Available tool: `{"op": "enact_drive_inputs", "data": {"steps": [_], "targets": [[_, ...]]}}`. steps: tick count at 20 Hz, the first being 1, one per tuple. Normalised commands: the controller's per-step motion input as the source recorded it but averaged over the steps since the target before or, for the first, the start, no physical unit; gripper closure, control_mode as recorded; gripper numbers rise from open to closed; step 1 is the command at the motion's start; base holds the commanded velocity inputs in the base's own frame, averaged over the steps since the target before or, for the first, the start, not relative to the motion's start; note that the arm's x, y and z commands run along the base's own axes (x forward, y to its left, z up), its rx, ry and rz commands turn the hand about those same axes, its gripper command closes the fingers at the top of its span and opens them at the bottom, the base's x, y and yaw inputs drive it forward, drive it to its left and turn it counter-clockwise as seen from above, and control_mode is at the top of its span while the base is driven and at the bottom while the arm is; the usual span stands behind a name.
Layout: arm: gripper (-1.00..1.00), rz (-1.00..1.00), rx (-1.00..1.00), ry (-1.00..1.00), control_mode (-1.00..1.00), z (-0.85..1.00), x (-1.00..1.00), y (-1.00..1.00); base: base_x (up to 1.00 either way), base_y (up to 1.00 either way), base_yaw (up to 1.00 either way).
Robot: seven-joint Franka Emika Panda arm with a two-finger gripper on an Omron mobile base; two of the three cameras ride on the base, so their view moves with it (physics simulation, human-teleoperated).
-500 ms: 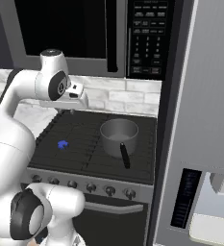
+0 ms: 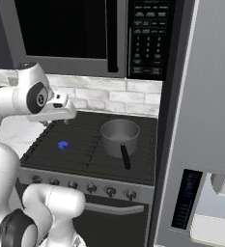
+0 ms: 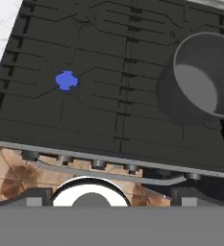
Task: Turn off the front left burner of the stove.
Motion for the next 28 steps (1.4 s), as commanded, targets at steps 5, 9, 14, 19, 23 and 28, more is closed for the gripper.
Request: {"op": "enact_drive_inputs", "data": {"steps": [5, 9, 14, 19, 23, 28], "targets": [[-1.0, 0.16, -0.38, -0.14, -1.0, -0.42, -0.64, 0.92, 0.0, 0.0, 0.0], [-1.0, 0.23, -0.36, -0.1, -1.0, -0.45, -0.8, 0.76, 0.0, 0.0, 0.0], [-1.0, 0.3, -0.31, 0.0, -1.0, -0.39, -0.52, 0.87, 0.0, 0.0, 0.0], [-1.0, 0.32, -0.26, 0.06, -1.0, -0.35, -0.1, 0.65, 0.0, 0.0, 0.0], [-1.0, 0.36, -0.28, 0.09, -1.0, -0.41, 0.0, 0.31, 0.0, 0.0, 0.0], [-1.0, 0.34, -0.27, 0.01, -1.0, -0.57, 0.0, 0.01, 0.0, 0.0, 0.0]]}}
